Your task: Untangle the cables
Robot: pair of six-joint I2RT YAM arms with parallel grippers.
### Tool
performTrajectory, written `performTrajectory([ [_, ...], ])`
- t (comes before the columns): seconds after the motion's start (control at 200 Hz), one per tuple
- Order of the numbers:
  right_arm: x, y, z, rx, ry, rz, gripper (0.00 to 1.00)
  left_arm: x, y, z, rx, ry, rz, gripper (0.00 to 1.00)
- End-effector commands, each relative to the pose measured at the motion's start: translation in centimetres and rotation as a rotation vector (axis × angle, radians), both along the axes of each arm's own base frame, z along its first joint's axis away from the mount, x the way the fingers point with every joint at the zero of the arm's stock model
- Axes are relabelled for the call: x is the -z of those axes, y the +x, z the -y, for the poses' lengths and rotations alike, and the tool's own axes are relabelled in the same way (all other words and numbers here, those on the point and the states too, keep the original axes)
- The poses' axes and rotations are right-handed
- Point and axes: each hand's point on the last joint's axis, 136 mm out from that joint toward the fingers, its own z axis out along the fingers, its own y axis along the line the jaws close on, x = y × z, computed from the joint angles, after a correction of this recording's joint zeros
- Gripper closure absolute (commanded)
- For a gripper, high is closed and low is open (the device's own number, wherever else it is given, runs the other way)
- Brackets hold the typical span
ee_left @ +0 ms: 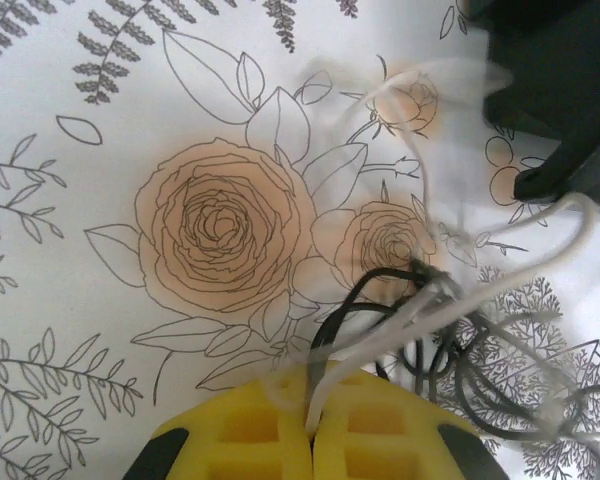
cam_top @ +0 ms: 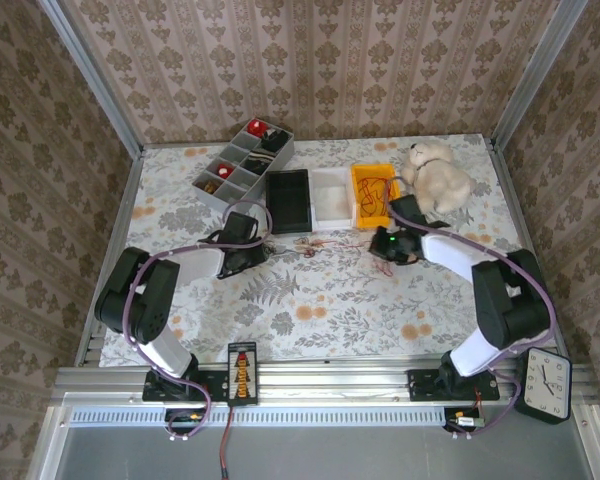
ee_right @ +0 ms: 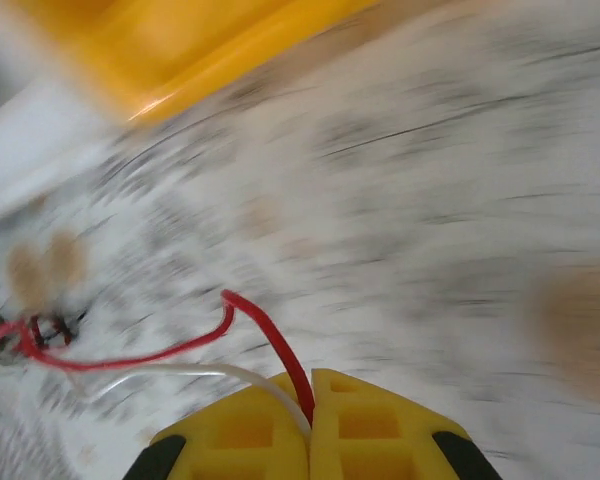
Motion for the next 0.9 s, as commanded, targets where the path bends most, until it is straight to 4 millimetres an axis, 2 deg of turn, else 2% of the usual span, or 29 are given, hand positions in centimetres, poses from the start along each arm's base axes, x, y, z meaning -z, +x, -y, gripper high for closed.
performTrajectory([
  [0.0, 0.4, -1.8, 7.2, 0.309, -0.132, -0.068, 1.0, 5.5, -5.6, -8.4, -0.193, 0.28, -0.236, 1.0],
  [0.13, 0.0, -2.8, 10.6, 0.441, -0.154, -0.078, 1.0, 5.2, -5.8, -8.9, -0.224, 0.278, -0.218, 1.0],
  [0.355, -1.3, -2.9, 13.4, 0.499, -0.183, -0.066, 1.0, 4.9, -5.9, -9.1, -0.247, 0.278, -0.216, 1.0],
  [0.45, -2.2, -2.0, 13.6, 0.452, -0.189, -0.042, 1.0, 4.1, -5.4, -8.9, -0.232, 0.281, -0.188, 1.0],
  [0.535, -2.5, -1.0, 12.5, 0.344, -0.191, -0.035, 1.0, 3.0, -4.4, -8.0, -0.159, 0.282, -0.14, 1.0],
  [0.63, -2.4, 0.0, 10.0, 0.21, -0.164, -0.016, 1.0, 1.0, -2.5, -3.7, 0.075, 0.212, -0.013, 1.0],
  [0.68, -2.2, 0.3, 8.4, 0.148, -0.146, -0.007, 0.99, -0.5, -2.6, 0.7, 0.274, 0.125, 0.075, 1.0],
  [0.735, -2.0, 0.5, 6.7, 0.088, -0.136, 0.003, 0.99, -2.2, -3.2, 4.0, 0.417, 0.059, 0.152, 1.0],
  [0.835, -1.6, 0.7, 4.0, 0.012, -0.126, 0.012, 0.99, -4.9, -4.8, 8.9, 0.629, -0.037, 0.264, 0.7],
  [0.9, -1.1, 0.8, 2.7, -0.008, -0.116, -0.001, 0.99, -6.1, -5.4, 11.3, 0.712, -0.069, 0.3, 0.58],
])
